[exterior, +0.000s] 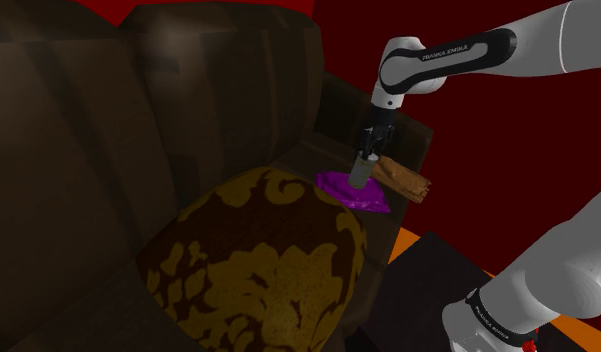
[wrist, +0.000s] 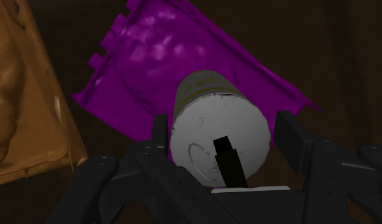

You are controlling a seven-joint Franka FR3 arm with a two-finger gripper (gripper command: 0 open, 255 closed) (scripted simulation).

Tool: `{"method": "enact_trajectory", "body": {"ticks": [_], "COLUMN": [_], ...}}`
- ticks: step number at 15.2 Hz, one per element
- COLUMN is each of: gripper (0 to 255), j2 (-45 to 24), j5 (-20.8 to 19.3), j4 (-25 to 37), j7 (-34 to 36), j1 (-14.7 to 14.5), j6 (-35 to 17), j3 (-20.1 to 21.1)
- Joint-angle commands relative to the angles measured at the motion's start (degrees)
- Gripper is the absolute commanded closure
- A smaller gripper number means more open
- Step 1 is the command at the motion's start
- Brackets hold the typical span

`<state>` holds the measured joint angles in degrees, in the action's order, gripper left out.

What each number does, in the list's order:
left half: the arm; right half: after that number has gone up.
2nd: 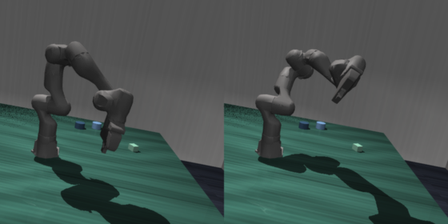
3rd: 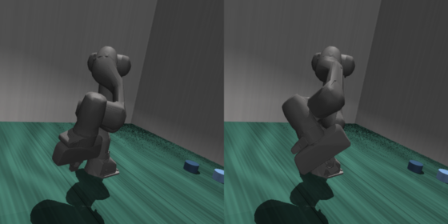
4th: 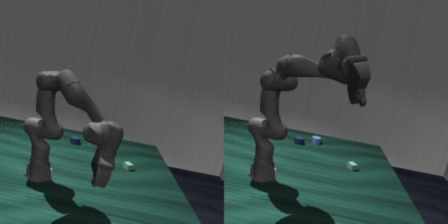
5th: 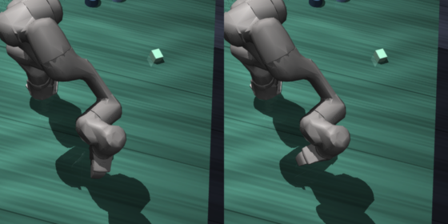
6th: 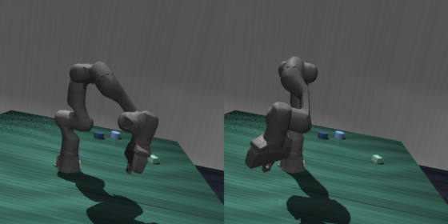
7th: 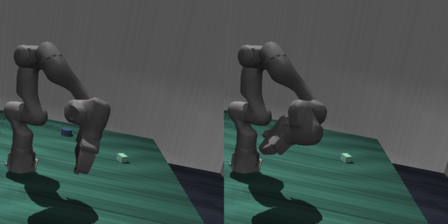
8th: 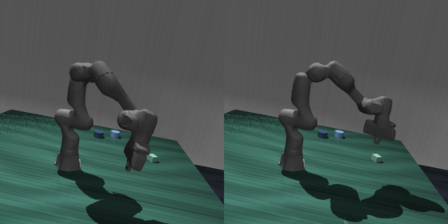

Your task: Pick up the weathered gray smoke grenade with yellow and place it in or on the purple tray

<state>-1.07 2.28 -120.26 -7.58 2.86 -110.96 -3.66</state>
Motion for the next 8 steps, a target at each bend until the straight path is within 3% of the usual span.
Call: {"method": "enact_trajectory", "body": {"ticks": [1, 5, 6, 8], "gripper": [255, 255, 0, 0], "j2": [-0.03, -0.03, -0.02, -0.02], "j5": [0.01, 0.01, 0.01, 0.01], "j4": [-0.04, -0.04, -0.05, -0.05], "j7": [0.00, 0.00, 0.00, 0.00], "j1": [0.00, 0.00, 0.00, 0.00], "j6": [-0.13, -0.13, -0.12, -0.12], "j3": [0.00, 0.00, 0.00, 0.00]}}
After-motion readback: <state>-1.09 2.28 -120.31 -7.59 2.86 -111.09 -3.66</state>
